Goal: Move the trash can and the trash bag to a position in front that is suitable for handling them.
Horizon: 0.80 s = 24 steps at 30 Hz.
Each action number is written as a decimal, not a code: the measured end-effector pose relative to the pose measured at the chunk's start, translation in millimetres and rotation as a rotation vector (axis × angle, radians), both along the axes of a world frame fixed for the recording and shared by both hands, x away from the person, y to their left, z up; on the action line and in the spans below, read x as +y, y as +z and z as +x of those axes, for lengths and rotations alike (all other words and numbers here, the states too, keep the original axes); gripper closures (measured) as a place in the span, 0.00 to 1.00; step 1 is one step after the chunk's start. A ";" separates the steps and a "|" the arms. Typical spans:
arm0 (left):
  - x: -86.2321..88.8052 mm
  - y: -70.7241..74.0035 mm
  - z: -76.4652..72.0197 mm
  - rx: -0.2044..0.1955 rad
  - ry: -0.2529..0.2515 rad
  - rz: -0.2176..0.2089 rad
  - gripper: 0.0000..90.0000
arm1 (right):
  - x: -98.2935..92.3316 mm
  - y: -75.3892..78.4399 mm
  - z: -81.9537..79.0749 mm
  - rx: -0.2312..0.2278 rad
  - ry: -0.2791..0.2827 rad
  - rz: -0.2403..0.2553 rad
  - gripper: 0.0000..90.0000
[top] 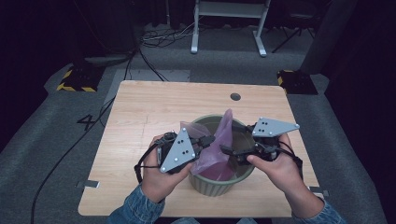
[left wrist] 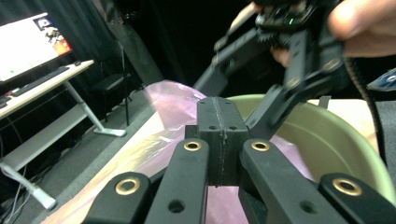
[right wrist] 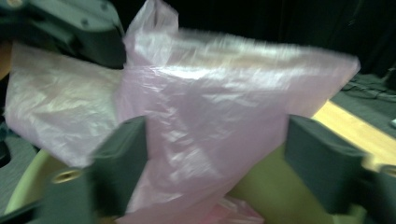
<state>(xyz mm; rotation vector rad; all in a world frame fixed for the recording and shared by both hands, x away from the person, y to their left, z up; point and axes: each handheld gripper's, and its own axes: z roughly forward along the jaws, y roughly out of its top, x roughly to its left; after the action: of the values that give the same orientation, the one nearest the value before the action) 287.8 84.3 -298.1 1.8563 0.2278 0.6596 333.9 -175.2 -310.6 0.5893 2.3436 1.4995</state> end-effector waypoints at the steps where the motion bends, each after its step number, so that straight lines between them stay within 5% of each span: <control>1: 0.3 0.2 0.1 -0.002 0.000 -0.002 1.00 | 0.9 -0.8 1.1 0.011 0.026 -0.005 0.48; 4: 2.6 0.3 1.3 -0.004 0.017 0.006 1.00 | 1.4 -0.8 1.6 0.013 0.094 -0.023 0.88; 6: 5.3 -0.2 3.1 -0.004 0.034 0.006 1.00 | -1.9 0.9 -1.9 -0.008 0.107 -0.024 0.99; 12: 22.3 -4.6 17.7 0.012 0.141 0.004 1.00 | -20.6 7.6 -17.7 -0.075 0.115 -0.023 1.00; 20: 28.2 -10.8 33.9 0.038 0.236 0.010 1.00 | -40.5 7.7 -36.9 -0.095 0.142 -0.041 1.00; 24: 25.4 -11.4 33.1 0.036 0.262 -0.013 0.76 | -41.4 6.2 -44.5 -0.101 0.162 -0.048 1.00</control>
<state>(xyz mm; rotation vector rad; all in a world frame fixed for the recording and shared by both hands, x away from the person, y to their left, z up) 320.9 109.7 -309.5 1.8437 0.5043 0.8016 289.4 -216.6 -304.5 0.3114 2.3905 1.4970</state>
